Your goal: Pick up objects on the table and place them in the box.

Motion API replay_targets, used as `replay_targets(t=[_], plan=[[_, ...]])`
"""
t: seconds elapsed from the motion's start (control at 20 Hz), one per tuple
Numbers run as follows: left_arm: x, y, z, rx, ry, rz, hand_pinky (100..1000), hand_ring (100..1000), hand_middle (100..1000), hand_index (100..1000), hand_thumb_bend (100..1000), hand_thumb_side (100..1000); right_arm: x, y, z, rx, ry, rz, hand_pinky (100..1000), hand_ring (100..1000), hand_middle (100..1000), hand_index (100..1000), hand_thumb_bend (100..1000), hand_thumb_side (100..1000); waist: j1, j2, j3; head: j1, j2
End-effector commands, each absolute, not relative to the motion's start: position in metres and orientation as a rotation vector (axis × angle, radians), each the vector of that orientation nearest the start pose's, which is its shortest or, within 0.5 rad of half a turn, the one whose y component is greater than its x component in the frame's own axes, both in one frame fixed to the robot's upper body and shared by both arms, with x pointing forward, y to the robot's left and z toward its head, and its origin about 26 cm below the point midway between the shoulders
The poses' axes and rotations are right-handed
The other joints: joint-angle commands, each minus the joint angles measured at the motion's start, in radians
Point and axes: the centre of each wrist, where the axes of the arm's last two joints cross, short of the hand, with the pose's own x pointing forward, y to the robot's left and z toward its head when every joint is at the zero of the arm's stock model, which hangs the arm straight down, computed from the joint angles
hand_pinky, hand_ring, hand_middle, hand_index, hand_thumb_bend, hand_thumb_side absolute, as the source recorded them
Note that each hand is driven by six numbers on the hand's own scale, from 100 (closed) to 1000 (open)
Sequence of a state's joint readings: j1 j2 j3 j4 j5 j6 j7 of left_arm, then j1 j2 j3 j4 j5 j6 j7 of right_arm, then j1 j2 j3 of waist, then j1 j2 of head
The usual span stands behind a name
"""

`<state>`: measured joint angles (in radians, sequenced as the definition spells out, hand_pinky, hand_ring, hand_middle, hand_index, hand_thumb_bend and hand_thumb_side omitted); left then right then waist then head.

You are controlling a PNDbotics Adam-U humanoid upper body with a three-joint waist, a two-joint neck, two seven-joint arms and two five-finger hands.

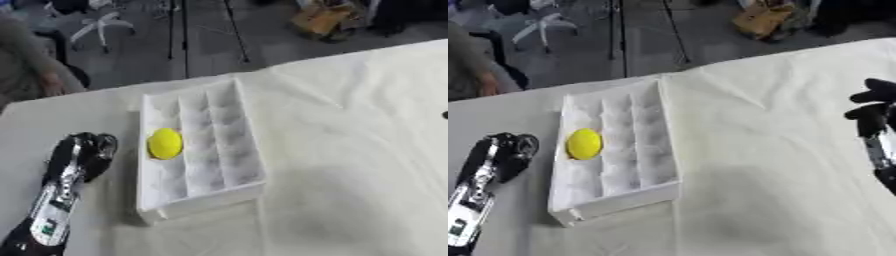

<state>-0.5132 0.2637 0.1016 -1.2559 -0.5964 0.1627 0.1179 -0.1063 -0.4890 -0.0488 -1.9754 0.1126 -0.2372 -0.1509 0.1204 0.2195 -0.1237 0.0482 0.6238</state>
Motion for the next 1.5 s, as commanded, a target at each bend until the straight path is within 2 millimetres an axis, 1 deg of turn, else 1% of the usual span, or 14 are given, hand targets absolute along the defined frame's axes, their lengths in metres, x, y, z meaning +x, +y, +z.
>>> replay_targets(t=[0.05,0.25,0.45,0.7,0.9,0.95,1.0,1.05,1.1,1.15,1.2,1.25,1.35,1.5], plan=[[0.404,0.3,0.133,0.844,-1.675,-0.406,491,384,281,595,100,279,0.276,-0.316,0.175,-0.507,-2.35,0.461,731,624,682,873,290,698,-0.023,-0.016,-0.003,0.001,-0.002],[0.406,0.288,0.163,0.838,-1.758,-0.489,496,393,290,603,100,276,0.277,-0.316,0.176,-0.502,-2.35,0.465,731,624,682,873,290,699,-0.022,-0.019,-0.007,0.002,-0.001],[0.416,0.271,0.182,0.84,-1.788,-0.641,497,399,293,605,100,274,0.277,-0.315,0.176,-0.491,-2.35,0.475,731,624,682,873,289,699,-0.02,-0.022,-0.016,0.008,-0.002],[0.431,0.241,0.189,0.805,-1.795,-0.83,506,405,295,607,100,275,0.278,-0.313,0.178,-0.478,-2.354,0.481,731,624,683,873,279,702,-0.018,-0.026,-0.029,0.011,-0.004],[0.442,0.219,0.186,0.878,-1.72,-1.157,566,460,344,633,116,292,0.279,-0.312,0.179,-0.468,-2.358,0.492,731,624,683,873,278,704,-0.015,-0.027,-0.045,0.015,-0.004],[0.443,0.216,0.184,0.918,-1.683,-1.257,612,515,414,672,463,461,0.279,-0.312,0.179,-0.468,-2.359,0.492,731,624,683,873,278,704,-0.014,-0.027,-0.048,0.015,-0.004],[0.444,0.214,0.183,0.961,-1.641,-1.359,612,515,414,672,463,461,0.279,-0.312,0.179,-0.468,-2.359,0.492,731,624,683,873,278,704,-0.014,-0.027,-0.049,0.014,-0.004],[0.445,0.213,0.182,0.997,-1.597,-1.442,670,592,553,738,794,622,0.279,-0.312,0.179,-0.468,-2.36,0.491,731,624,683,873,277,704,-0.013,-0.027,-0.049,0.012,-0.005],[0.444,0.214,0.181,1.033,-1.554,-1.513,670,592,553,738,794,622,0.279,-0.313,0.179,-0.468,-2.36,0.49,731,624,683,873,277,704,-0.014,-0.027,-0.048,0.01,-0.006],[0.444,0.214,0.181,1.059,-1.522,-1.557,727,673,675,801,936,700,0.279,-0.313,0.179,-0.469,-2.36,0.489,731,624,683,872,277,704,-0.014,-0.026,-0.047,0.009,-0.006],[0.443,0.217,0.18,1.076,-1.489,-1.583,733,684,689,806,948,706,0.279,-0.313,0.179,-0.47,-2.36,0.488,731,624,683,872,277,705,-0.015,-0.026,-0.046,0.006,-0.006],[0.442,0.219,0.18,1.089,-1.474,-1.587,790,772,786,841,1000,784,0.279,-0.313,0.179,-0.472,-2.359,0.487,731,624,682,872,277,705,-0.016,-0.026,-0.044,0.005,-0.007],[0.437,0.227,0.183,1.115,-1.496,-1.525,813,794,812,849,1000,830,0.278,-0.314,0.179,-0.475,-2.357,0.482,731,624,682,872,277,704,-0.018,-0.026,-0.039,0.001,-0.008],[0.428,0.234,0.192,1.146,-1.58,-1.389,817,798,815,851,1000,848,0.278,-0.314,0.178,-0.477,-2.356,0.479,730,624,682,872,277,704,-0.019,-0.027,-0.034,-0.003,-0.009]])
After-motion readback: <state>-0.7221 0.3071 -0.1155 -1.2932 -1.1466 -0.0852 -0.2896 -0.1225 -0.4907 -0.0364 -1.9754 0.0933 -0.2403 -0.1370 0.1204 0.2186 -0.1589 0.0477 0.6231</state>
